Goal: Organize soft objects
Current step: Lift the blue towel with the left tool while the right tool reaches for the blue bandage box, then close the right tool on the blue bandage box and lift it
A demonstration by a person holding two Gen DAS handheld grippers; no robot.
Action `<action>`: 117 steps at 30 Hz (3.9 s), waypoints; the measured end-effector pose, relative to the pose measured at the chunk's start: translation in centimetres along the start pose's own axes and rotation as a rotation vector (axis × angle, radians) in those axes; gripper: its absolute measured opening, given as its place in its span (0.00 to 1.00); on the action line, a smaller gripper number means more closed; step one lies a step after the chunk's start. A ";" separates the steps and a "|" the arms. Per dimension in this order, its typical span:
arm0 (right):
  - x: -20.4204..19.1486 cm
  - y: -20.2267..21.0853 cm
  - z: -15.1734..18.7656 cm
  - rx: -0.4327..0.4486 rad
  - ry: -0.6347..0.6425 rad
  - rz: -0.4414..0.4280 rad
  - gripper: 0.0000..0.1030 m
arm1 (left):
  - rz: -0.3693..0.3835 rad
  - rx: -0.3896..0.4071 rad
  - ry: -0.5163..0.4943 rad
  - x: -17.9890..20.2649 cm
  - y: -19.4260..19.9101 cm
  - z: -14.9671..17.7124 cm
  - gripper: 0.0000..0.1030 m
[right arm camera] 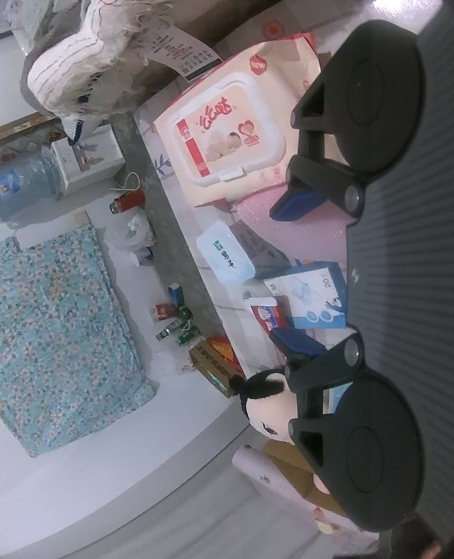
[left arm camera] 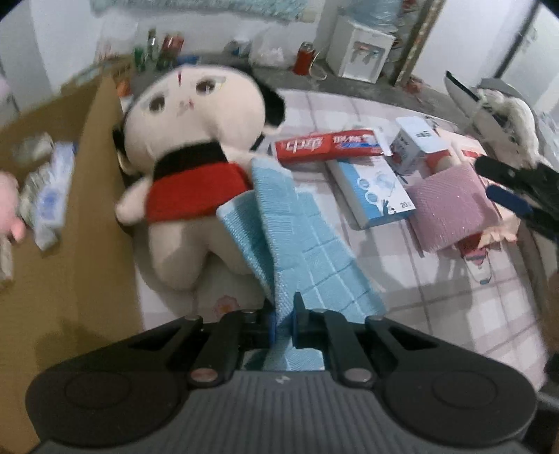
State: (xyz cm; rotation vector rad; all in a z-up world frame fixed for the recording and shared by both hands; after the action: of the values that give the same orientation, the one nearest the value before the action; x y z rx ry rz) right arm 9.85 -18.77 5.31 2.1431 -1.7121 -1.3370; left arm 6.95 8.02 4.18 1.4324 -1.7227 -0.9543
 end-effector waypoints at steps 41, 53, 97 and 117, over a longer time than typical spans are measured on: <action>-8.9 -10.7 4.4 -0.272 0.428 0.116 0.00 | -0.021 0.170 -0.085 -3.4 4.5 0.6 0.08; -6.4 -8.2 3.5 -0.237 0.407 0.103 0.26 | -0.020 0.204 -0.098 -2.4 7.2 1.3 0.08; -6.5 -0.4 3.5 -0.215 0.328 0.086 0.69 | -0.038 0.269 -0.112 -2.6 10.1 2.4 0.08; -13.5 7.6 -0.1 -0.104 0.299 -0.144 0.69 | -0.056 0.375 0.013 -6.4 21.6 2.5 0.07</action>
State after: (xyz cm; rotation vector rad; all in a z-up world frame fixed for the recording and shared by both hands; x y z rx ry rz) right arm 4.39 -10.43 17.18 2.3031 -1.3712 -1.0408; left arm -4.55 17.24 21.36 1.7248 -1.9325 -0.6691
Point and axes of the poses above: each gripper's, at about its wrist camera, not at the fingertips, and y roughly against the way its jaws point, x to its right, z to its underside, the point moved 3 cm from there along -y, roughly the way its jaws point, and after that the axes turned 6 degrees about -y, right-handed, at the moved point
